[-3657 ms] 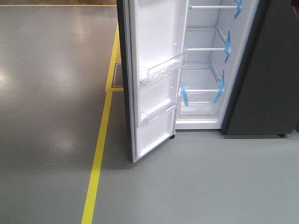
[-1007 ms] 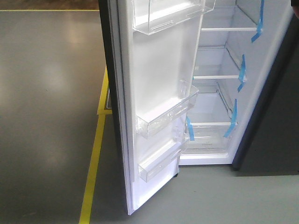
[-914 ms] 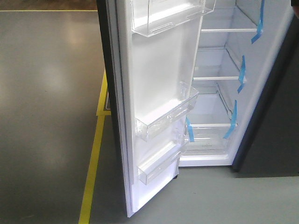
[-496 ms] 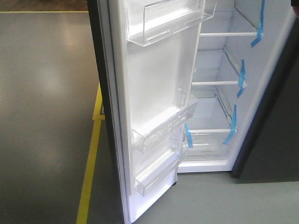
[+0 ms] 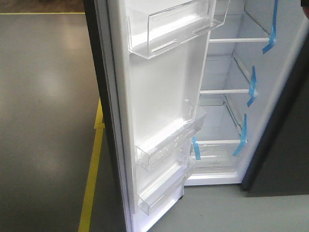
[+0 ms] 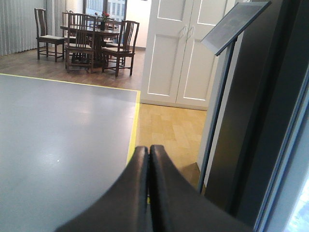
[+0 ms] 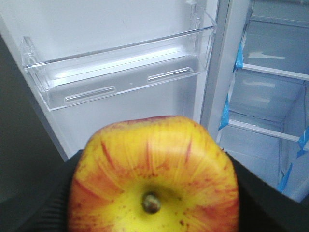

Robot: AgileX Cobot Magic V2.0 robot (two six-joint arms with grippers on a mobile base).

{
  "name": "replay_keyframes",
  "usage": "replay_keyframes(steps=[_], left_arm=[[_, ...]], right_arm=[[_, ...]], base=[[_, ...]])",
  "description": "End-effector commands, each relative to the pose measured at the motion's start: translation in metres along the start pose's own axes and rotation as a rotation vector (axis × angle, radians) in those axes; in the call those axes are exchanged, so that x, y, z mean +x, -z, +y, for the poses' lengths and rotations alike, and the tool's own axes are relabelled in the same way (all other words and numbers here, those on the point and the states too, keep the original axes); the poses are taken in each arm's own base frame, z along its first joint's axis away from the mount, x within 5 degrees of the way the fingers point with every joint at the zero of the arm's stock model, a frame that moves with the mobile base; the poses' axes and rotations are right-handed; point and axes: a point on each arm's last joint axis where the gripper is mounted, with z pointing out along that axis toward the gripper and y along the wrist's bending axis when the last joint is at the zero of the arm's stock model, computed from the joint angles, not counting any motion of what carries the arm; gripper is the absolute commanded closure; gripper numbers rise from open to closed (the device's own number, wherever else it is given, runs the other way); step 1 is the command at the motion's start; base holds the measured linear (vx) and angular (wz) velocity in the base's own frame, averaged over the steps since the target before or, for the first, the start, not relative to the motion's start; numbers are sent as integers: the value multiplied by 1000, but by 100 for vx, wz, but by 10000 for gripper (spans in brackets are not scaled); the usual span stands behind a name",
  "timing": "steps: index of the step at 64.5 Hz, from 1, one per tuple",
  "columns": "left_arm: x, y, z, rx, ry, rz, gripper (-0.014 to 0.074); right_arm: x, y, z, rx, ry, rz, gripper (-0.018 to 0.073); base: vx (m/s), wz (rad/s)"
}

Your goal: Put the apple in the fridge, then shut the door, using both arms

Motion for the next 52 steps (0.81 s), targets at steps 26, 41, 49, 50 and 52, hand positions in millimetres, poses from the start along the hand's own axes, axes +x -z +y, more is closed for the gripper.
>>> replay_keyframes(steps=[26, 41, 49, 50, 52], left_arm=[[2, 0, 0, 19, 5, -57, 603], [2, 0, 0, 19, 5, -57, 603], [2, 0, 0, 19, 5, -57, 603], [2, 0, 0, 19, 5, -57, 603], [2, 0, 0, 19, 5, -57, 603]], right_arm=[[-13, 14, 5, 15, 15, -113, 546], [-13, 14, 5, 15, 15, -113, 546], [-13, 14, 5, 15, 15, -113, 546], [-13, 14, 5, 15, 15, -113, 546], [-13, 14, 5, 15, 15, -113, 546]], base=[[7, 1], [6, 1], [5, 0], [5, 0], [5, 0]])
